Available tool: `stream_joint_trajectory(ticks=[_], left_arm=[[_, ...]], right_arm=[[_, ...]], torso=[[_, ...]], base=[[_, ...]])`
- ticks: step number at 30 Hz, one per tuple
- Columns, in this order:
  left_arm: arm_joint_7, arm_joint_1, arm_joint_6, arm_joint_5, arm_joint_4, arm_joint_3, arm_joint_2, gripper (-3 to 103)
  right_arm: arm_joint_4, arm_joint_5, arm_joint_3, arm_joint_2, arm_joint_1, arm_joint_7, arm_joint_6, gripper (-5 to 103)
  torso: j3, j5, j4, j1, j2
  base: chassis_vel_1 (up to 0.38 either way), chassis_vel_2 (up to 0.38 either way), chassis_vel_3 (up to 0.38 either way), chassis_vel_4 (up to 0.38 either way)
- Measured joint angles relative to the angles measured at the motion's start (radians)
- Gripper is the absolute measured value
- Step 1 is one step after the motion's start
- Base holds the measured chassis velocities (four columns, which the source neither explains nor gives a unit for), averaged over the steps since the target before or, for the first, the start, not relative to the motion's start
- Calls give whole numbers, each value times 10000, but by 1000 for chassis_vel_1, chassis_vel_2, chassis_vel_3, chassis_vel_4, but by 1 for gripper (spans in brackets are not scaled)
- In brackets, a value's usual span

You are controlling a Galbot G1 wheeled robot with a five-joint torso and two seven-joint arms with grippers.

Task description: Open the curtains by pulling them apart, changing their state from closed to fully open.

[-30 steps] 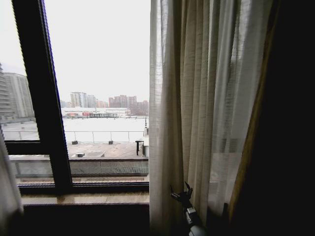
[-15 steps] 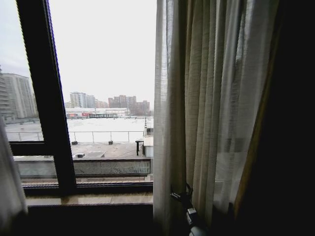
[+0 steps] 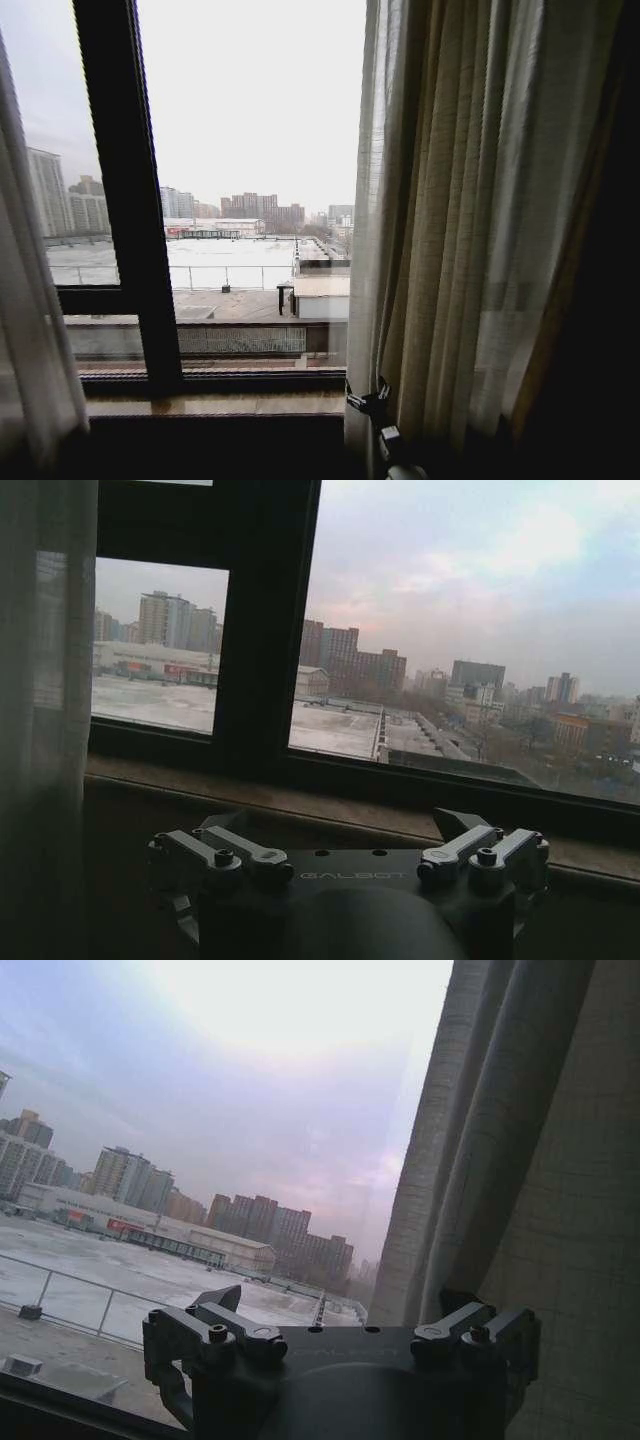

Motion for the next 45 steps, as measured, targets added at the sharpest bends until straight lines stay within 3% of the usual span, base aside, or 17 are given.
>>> stream_joint_trajectory(ticks=[9,13,17,24,26,29,36,45], left_arm=[[8,-28,-4,-6,102,47,15,100],[26,-124,63,31,177,107,19,100],[29,-149,203,31,147,82,64,100],[31,-150,487,-18,-62,-22,136,100],[30,-146,526,-19,-82,-45,137,100],[31,-145,572,-3,-111,-92,102,100],[31,-138,583,88,-105,-135,7,100],[30,-190,584,322,-119,-97,-191,100]], right_arm=[[529,350,33,-5,-469,-1151,-82,100],[457,921,-26,-8,-859,-2101,29,100],[368,1279,-192,-5,-893,-2234,8,100],[342,2359,-929,-4,-606,-1260,-989,100],[229,2354,-1045,-4,-464,-862,-1201,100],[-83,2185,-1127,-4,-74,327,-1587,100],[-353,1825,-1293,-4,513,1908,-1857,100],[-770,1819,-1260,-3,1172,2551,-2021,100]], torso=[[1,9,-7,-1,0],[1,6,-9,-1,-1],[0,-1,-3,-1,-1],[1,5,-5,-1,0],[1,5,-5,-1,0],[1,3,-4,-1,0],[1,4,-5,-1,0],[1,4,-5,-1,-1]], base=[[41,41,-39,-33],[0,0,0,0],[0,0,0,0],[0,0,0,0],[0,0,0,0],[0,0,0,0],[0,0,0,0],[0,0,0,0]])
